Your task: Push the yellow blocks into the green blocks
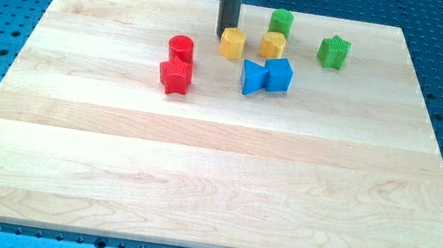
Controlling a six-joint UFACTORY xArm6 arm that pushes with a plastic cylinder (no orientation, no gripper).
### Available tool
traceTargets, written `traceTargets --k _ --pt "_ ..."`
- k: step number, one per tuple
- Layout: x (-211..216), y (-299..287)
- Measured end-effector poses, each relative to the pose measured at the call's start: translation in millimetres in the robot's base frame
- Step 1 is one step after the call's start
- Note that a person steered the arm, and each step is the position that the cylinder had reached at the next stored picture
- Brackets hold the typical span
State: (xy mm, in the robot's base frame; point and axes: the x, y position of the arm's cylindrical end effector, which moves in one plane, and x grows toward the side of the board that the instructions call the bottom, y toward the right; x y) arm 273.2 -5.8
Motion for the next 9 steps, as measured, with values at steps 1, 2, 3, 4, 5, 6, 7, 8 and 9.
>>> traceTargets --k 1,2,3,4,5,6,7,8,9 --pt "-0.1 -5.7" --pt "-9.2 -30.5" --pt "7.7 -36.1" --pt "28.4 -30.8" --pt "45.5 -30.8" --pt "45.1 -9.9" --pt "30.6 55.9" --pt "16.8 93.6" --pt "16.8 93.8"
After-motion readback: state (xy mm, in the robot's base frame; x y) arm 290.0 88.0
